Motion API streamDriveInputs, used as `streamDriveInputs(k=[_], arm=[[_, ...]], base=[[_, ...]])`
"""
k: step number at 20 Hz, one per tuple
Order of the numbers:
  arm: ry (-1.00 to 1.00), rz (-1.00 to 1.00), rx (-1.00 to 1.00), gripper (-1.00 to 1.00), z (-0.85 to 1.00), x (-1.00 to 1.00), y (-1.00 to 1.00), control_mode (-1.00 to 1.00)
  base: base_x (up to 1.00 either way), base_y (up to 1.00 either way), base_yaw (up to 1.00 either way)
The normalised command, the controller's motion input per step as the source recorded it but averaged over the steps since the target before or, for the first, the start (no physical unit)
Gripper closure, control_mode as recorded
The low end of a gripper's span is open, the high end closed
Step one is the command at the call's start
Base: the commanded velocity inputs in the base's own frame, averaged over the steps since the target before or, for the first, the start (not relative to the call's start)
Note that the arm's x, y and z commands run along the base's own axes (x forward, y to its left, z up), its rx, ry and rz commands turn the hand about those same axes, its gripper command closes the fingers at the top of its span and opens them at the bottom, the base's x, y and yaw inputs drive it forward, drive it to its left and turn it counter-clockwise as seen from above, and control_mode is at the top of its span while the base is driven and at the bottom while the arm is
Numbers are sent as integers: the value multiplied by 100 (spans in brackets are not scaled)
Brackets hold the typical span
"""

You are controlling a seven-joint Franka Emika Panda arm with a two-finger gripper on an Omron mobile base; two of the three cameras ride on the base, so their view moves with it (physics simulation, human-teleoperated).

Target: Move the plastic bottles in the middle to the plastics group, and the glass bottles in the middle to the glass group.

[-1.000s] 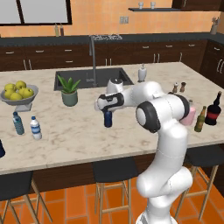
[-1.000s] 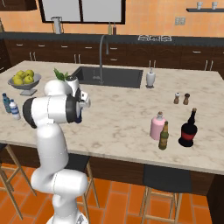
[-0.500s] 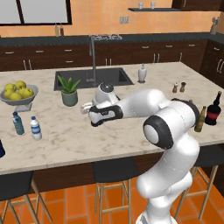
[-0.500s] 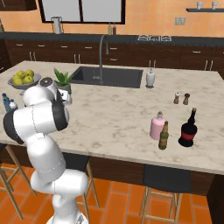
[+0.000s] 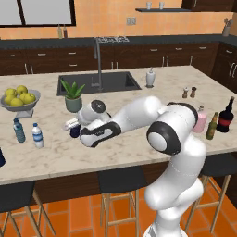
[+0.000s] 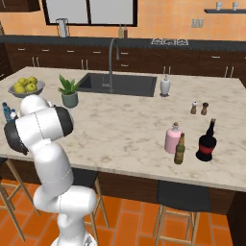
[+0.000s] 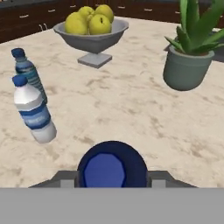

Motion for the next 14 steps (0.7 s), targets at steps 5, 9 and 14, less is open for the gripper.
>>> streamDriveInputs(k=[5,9,14], arm=[[14,33,-4,100,37,-34,85,-100],[29,14,-15,100,12,-28,37,-100],[4,5,-5,100,2,-10,20,-100]], base=[[0,0,0],[0,0,0],[0,0,0]])
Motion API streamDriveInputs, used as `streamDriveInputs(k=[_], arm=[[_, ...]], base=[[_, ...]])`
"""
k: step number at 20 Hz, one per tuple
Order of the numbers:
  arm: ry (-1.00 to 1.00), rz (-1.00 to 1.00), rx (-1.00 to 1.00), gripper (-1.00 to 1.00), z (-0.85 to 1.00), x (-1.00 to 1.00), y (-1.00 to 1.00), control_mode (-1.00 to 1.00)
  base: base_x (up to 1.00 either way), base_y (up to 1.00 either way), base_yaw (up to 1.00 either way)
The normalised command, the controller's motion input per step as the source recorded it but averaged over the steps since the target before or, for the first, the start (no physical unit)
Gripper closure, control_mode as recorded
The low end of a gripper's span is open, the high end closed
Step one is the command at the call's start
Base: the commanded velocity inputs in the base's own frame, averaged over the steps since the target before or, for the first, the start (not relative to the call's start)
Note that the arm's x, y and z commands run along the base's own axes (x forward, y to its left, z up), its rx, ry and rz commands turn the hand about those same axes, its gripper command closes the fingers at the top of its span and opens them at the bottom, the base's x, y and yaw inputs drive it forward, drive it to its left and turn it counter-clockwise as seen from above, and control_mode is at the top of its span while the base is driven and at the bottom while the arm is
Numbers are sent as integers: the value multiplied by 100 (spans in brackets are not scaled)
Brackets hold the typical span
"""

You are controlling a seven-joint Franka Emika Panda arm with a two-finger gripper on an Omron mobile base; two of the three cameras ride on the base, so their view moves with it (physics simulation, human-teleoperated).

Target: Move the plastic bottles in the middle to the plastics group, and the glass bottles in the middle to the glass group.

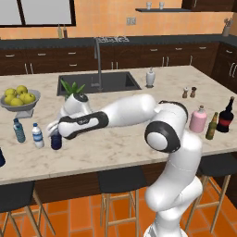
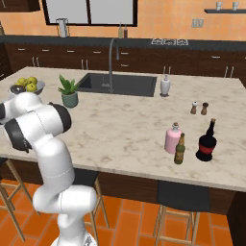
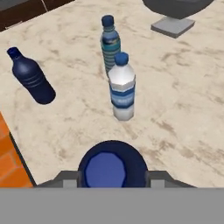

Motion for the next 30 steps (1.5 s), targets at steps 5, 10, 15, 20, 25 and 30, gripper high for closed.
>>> streamDriveInputs(k=[5,10,15,20,25,30], arm=[[-13,1,0,100,0,-55,4,-100],[-19,1,0,100,0,-28,34,-100],[1,8,0,100,1,-7,83,-100],[1,7,0,100,0,3,75,-100],[-3,0,-4,100,-2,16,17,-100],[-9,0,0,100,21,-22,3,-100]], base=[[0,0,0],[0,0,0],[0,0,0],[0,0,0],[0,0,0],[0,0,0]])
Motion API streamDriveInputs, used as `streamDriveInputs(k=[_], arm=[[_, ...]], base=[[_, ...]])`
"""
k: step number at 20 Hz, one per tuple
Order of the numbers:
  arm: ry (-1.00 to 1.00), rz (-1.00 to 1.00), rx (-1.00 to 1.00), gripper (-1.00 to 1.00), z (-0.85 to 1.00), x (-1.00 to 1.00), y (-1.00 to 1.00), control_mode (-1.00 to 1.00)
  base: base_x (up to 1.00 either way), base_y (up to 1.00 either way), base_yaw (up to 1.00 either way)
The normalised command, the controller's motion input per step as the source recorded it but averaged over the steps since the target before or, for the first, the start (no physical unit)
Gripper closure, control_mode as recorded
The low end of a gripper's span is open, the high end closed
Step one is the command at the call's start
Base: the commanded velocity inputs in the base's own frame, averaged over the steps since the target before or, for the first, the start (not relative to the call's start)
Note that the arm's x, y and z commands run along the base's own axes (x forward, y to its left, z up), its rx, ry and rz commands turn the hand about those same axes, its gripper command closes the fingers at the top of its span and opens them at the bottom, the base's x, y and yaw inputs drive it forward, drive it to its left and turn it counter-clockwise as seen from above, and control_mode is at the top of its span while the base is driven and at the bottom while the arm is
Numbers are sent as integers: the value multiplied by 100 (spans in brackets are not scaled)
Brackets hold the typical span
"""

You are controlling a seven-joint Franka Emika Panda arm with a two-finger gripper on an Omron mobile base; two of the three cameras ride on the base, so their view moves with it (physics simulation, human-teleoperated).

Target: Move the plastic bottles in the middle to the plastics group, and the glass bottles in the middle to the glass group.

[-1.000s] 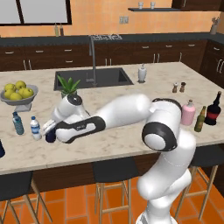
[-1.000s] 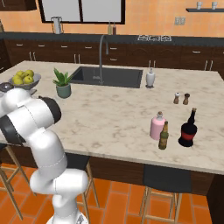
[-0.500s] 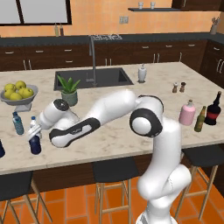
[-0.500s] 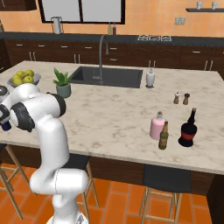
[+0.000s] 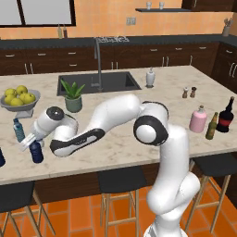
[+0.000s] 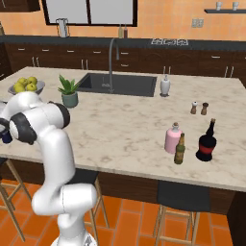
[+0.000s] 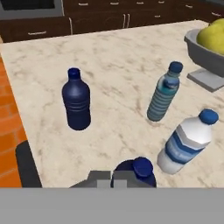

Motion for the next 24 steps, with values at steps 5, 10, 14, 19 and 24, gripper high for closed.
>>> streamDriveInputs(k=[5,10,14,19,24], arm=[[-5,-2,0,-100,68,-19,-5,-100],[1,-5,-1,-100,93,-42,-34,-100],[15,-5,0,-100,100,-23,-65,-100],[36,-8,0,-100,95,-1,-100,-100],[34,-17,-3,-100,26,-60,-100,-100]], base=[[0,0,0],[0,0,0],[0,0,0],[0,0,0],[0,0,0]])
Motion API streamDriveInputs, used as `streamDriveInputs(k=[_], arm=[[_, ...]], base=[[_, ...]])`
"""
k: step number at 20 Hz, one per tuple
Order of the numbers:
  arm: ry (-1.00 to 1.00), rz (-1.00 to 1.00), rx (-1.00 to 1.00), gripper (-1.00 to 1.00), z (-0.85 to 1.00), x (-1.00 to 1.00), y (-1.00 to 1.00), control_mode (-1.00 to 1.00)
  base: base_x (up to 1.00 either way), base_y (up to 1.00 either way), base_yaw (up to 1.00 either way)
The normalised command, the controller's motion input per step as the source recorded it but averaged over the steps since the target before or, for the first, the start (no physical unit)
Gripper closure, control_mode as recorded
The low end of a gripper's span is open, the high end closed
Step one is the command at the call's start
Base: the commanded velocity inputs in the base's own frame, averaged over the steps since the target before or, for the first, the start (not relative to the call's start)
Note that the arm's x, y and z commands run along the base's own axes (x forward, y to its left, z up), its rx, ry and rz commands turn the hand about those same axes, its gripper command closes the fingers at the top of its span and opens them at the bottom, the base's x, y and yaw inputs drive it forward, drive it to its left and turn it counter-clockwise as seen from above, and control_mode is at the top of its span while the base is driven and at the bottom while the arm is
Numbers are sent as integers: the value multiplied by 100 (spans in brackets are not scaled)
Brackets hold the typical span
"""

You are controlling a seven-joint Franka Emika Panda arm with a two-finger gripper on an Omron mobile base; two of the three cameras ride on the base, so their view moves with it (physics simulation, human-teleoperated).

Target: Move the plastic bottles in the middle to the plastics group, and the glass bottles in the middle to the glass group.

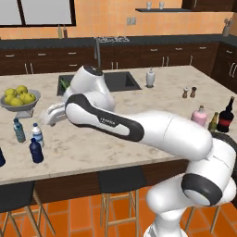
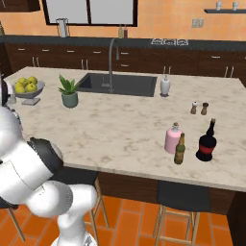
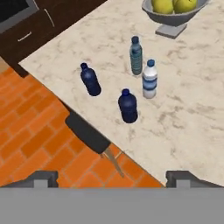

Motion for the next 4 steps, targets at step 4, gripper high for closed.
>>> streamDriveInputs(k=[4], arm=[[18,-32,0,-100,-21,-35,-77,-100]], base=[[0,0,0]])
